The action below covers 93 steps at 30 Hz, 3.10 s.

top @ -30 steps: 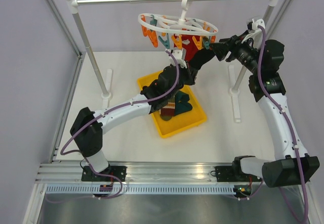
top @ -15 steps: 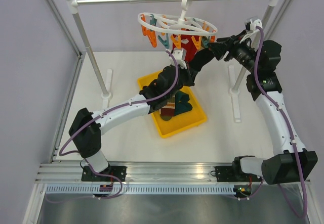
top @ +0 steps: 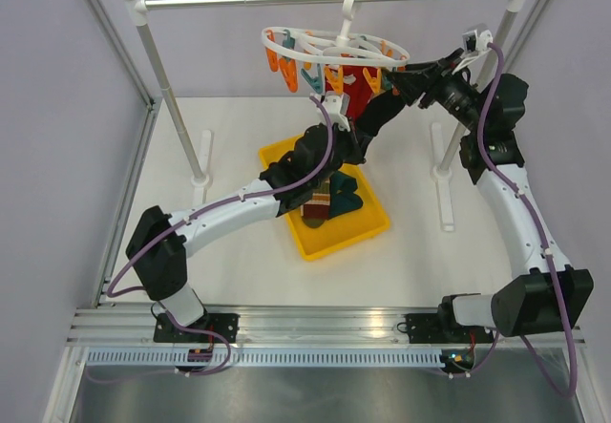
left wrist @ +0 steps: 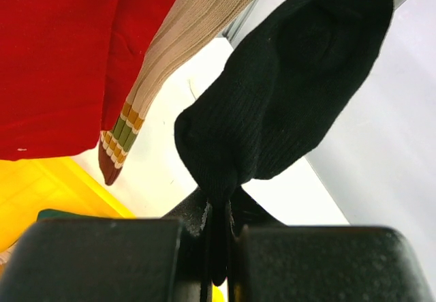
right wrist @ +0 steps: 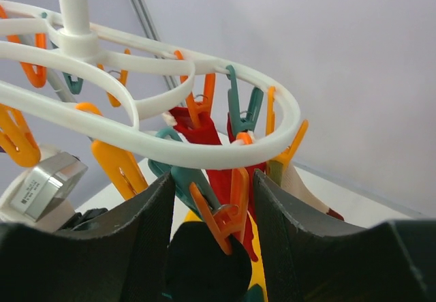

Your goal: Remove the socks clipped to the hanger

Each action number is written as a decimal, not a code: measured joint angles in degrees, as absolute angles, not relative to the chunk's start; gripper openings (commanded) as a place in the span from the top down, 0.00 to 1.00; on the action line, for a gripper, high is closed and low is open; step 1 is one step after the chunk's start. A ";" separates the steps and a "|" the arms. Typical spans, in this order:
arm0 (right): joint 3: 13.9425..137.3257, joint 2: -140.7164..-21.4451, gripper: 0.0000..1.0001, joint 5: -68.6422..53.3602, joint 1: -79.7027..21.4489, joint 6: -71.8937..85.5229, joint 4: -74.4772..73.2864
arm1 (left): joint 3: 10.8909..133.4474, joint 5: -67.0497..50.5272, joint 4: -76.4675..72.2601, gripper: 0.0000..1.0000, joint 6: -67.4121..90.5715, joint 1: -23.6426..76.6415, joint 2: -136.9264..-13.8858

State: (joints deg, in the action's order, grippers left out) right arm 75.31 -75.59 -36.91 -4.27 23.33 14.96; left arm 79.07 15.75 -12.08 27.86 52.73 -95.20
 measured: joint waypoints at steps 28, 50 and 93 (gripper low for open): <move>73.49 -75.70 0.85 -38.39 -4.27 27.92 18.55 | 75.72 14.66 -12.05 0.98 28.95 52.60 -93.17; 70.43 -68.14 0.91 -32.42 -4.27 25.04 14.74 | 61.25 15.97 -12.38 0.98 32.27 45.67 -88.12; 68.71 -56.29 0.91 -29.91 -6.68 25.30 7.75 | 56.38 0.30 -38.35 0.37 25.87 52.18 -91.83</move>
